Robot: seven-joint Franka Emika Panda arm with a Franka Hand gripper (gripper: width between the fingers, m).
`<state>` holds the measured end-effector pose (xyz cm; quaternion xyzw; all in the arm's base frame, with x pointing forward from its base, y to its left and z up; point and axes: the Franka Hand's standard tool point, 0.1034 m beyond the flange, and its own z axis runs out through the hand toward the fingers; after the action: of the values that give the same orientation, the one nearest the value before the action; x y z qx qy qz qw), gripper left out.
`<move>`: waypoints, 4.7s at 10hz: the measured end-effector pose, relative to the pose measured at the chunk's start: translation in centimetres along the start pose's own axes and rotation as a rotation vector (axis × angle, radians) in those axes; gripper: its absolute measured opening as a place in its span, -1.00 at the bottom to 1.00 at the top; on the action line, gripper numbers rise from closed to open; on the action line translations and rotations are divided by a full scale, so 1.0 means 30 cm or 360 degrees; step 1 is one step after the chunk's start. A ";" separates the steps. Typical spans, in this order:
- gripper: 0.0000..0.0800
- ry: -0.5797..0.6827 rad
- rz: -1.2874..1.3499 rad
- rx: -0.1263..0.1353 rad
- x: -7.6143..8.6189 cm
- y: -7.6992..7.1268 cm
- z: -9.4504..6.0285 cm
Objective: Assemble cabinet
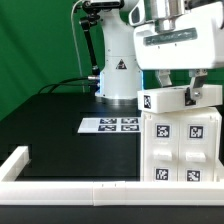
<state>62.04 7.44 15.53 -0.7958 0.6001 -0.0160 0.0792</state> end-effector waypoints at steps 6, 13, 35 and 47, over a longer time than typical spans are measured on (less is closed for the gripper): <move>0.40 -0.0017 0.0593 0.0031 -0.008 -0.014 0.006; 0.99 -0.0083 0.0482 0.0106 -0.026 -0.036 -0.082; 0.99 0.0038 -0.2995 -0.0058 -0.021 -0.049 -0.079; 0.99 -0.0040 -0.4321 -0.0298 0.011 -0.009 0.014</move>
Offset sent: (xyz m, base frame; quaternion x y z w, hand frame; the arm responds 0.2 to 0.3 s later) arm 0.0028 -0.0028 -0.0043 -0.0353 0.0214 0.1180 0.9921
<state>62.43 7.24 15.14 -0.7569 -0.6510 -0.0331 -0.0472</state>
